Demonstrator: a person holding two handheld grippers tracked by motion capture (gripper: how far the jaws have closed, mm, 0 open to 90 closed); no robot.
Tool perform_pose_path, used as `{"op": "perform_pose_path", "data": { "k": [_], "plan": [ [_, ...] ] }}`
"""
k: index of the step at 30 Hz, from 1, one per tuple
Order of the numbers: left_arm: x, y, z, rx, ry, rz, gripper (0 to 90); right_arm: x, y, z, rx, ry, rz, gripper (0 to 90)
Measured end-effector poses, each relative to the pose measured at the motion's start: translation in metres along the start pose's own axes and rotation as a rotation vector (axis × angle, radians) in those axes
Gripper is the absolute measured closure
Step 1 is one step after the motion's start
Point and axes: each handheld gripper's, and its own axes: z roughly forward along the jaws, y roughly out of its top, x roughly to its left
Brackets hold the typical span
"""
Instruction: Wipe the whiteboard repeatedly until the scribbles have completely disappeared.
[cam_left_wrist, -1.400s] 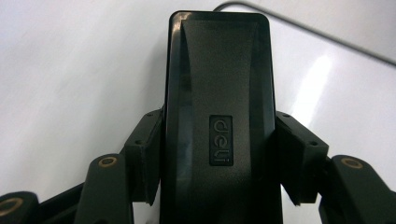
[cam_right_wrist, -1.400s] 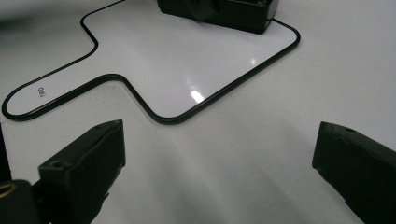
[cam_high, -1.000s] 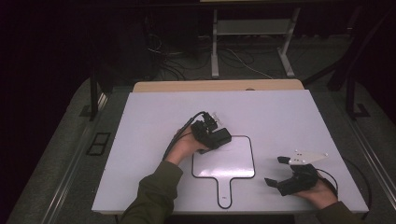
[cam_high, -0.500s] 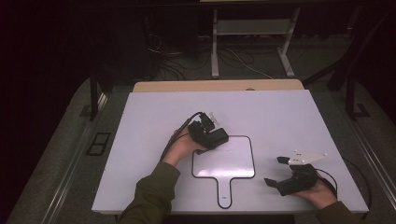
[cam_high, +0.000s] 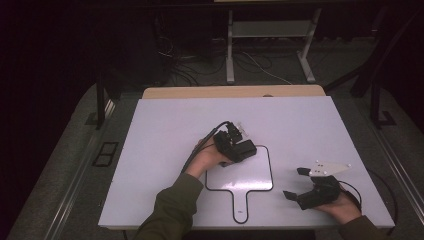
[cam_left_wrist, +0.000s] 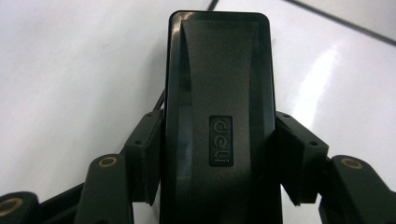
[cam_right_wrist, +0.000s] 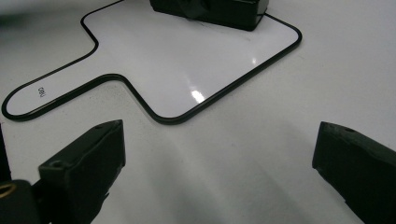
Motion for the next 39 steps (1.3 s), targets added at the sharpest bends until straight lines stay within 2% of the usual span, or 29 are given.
{"op": "perform_pose_path", "data": {
  "k": [1,3,4,9,10,11,12,17,22,25,27,32,36,39],
  "plan": [
    [-0.001,0.002,0.001,0.006,-0.004,0.012,38.7,0.0,0.0,0.0,0.0,0.0,-0.001,1.5],
    [-0.006,0.005,0.003,-0.002,-0.01,0.002,38.7,0.0,0.0,0.0,0.0,0.0,-0.001,1.5],
    [-0.007,0.007,0.004,-0.001,-0.011,0.019,38.7,0.0,0.0,0.0,0.0,0.0,-0.001,1.5],
    [-0.016,0.016,0.01,-0.005,-0.023,0.035,38.7,0.0,0.0,0.0,-0.001,0.0,-0.001,1.5],
    [-0.017,0.018,0.011,-0.002,-0.024,0.053,38.7,0.0,0.0,0.0,-0.001,0.0,-0.001,1.5],
    [-0.017,0.02,0.012,-0.002,-0.019,0.086,38.7,0.0,0.0,0.0,-0.001,0.001,-0.001,1.5],
    [-0.018,0.022,0.012,0.002,-0.022,0.094,38.7,0.0,0.0,0.0,-0.001,0.001,0.0,1.5],
    [-0.023,0.027,0.017,-0.008,-0.034,0.101,38.7,0.0,0.0,-0.001,-0.002,0.0,-0.002,1.5],
    [-0.02,0.026,0.015,-0.006,-0.033,0.103,38.7,0.0,0.0,-0.001,-0.003,0.0,-0.002,1.5],
    [-0.018,0.023,0.013,-0.002,-0.024,0.083,38.7,0.0,0.0,0.0,-0.002,0.0,-0.001,1.5],
    [-0.014,0.02,0.011,0.005,-0.019,0.083,38.7,0.0,0.0,-0.001,-0.001,-0.001,-0.001,1.5],
    [-0.007,0.009,0.004,0.007,-0.011,0.02,38.7,0.0,0.0,0.0,0.002,-0.001,-0.001,1.5],
    [0.004,-0.002,-0.001,-0.001,0.005,0.002,38.7,0.001,0.0,0.0,0.003,0.0,-0.001,1.5],
    [0.01,-0.01,-0.006,-0.002,0.014,-0.028,38.7,0.001,0.0,0.0,0.004,-0.002,-0.001,1.5]
  ]
}}
